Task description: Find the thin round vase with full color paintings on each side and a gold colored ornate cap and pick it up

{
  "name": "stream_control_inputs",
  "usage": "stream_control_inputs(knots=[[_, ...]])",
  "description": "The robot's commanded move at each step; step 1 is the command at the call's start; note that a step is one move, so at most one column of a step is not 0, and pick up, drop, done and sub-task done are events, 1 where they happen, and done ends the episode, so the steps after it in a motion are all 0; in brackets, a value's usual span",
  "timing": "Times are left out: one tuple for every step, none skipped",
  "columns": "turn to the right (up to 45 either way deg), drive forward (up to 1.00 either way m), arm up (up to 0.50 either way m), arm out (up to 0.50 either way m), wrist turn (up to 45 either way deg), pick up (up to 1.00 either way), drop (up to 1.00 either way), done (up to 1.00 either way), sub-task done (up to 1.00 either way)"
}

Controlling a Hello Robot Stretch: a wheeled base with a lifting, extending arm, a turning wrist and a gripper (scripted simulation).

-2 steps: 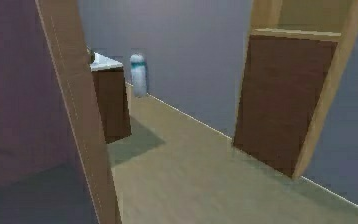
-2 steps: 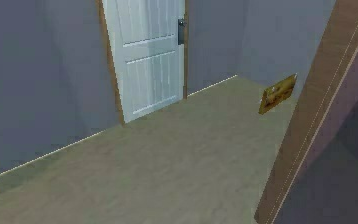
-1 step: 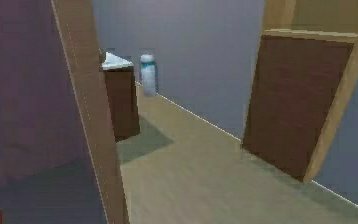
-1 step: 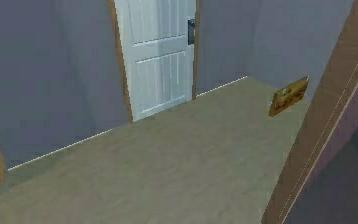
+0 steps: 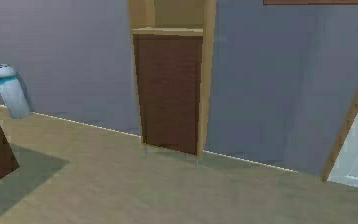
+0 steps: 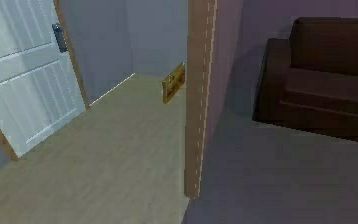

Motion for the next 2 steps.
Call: stream_control_inputs(knots=[[0.0, 0.45, 0.0, 0.0, 0.0, 0.0, 0.0, 0.0, 0.0], [-21.0, 0.0, 0.0, 0.0, 0.0, 0.0, 0.0, 0.0, 0.0]])
